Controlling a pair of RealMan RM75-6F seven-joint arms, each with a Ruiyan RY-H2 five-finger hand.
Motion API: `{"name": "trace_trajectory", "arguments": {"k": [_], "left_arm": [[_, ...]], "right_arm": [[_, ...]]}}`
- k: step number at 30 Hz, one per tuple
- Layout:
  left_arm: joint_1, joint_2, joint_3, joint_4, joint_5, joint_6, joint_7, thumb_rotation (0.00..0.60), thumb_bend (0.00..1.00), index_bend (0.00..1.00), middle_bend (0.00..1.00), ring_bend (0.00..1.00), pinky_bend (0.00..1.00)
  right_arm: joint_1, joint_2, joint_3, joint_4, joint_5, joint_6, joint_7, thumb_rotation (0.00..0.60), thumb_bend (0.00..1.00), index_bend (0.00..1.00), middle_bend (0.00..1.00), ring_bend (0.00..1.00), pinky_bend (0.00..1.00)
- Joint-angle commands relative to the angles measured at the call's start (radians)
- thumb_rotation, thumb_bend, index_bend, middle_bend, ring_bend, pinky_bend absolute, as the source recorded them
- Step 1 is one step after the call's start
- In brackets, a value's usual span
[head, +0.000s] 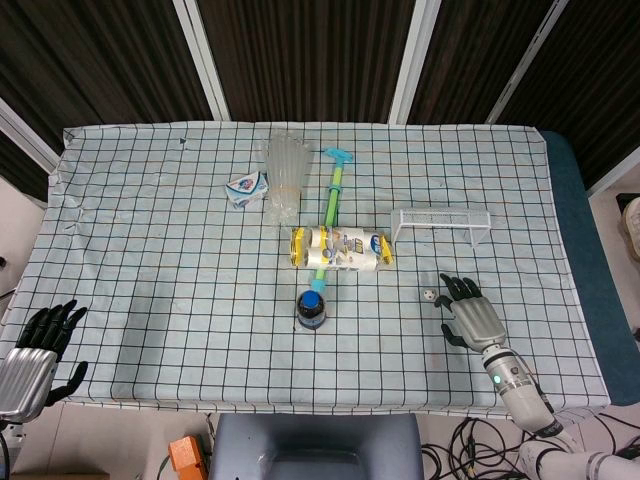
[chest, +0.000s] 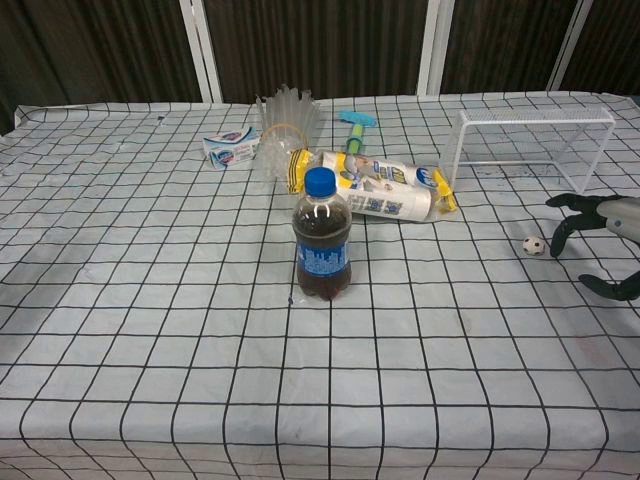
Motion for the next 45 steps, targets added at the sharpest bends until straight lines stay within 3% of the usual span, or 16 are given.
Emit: {"name": "trace_trajectory", "arguments": {"k": [1,14,15,18,19,22,26,34,45], "left_arm": [[-0.001,0.0,0.0,0.0,0.001,0.0,-0.001,0.6,0.41,0.0,0.0,0.0,0.07],[-0.006,0.002,-0.002,-0.001,-0.001,-0.006,-0.005,0.6,0.41,0.0,0.0,0.0,0.07],[-0.006,0.003,-0.002,-0.001,0.0,-0.005,-0.007,0.6,0.41,0.0,0.0,0.0,0.07],[-0.004,0.005,-0.002,0.0,0.001,0.0,-0.012,0.6,0.41,0.0,0.0,0.0,0.07],[-0.004,0.006,-0.001,0.0,0.002,0.002,-0.014,0.6,0.41,0.0,0.0,0.0,0.07],[0.0,0.007,0.001,0.001,0.008,0.01,-0.018,0.6,0.41,0.0,0.0,0.0,0.07],[0.004,0.008,0.002,0.003,0.016,0.023,-0.021,0.6,0.41,0.0,0.0,0.0,0.07],[0.006,0.003,0.003,0.001,0.016,0.023,-0.009,0.6,0.41,0.0,0.0,0.0,0.07],[0.008,-0.002,-0.002,0.001,0.008,0.026,0.0,0.6,0.41,0.0,0.0,0.0,0.07]], "right_arm": [[0.0,0.0,-0.001,-0.002,0.002,0.001,-0.002,0.6,0.56,0.46,0.0,0.0,0.0],[0.028,-0.015,0.007,0.014,0.055,-0.05,-0.032,0.6,0.56,0.45,0.0,0.0,0.0],[0.033,-0.018,0.01,0.017,0.073,-0.061,-0.044,0.6,0.56,0.39,0.0,0.0,0.0],[0.045,-0.029,0.039,0.02,0.135,-0.071,-0.068,0.6,0.56,0.04,0.0,0.0,0.0],[0.044,-0.033,0.051,0.022,0.149,-0.058,-0.07,0.6,0.56,0.0,0.0,0.0,0.0],[0.016,-0.042,0.084,0.013,0.143,0.038,-0.026,0.6,0.56,0.0,0.0,0.0,0.0],[-0.06,-0.026,0.083,0.008,0.071,0.218,0.025,0.6,0.56,0.0,0.0,0.0,0.0],[-0.146,0.055,0.054,-0.051,-0.023,0.362,0.093,0.6,0.56,0.0,0.0,0.0,0.0],[-0.319,0.211,-0.093,-0.194,-0.245,0.611,0.023,0.6,0.51,0.0,0.0,0.0,0.0]]}}
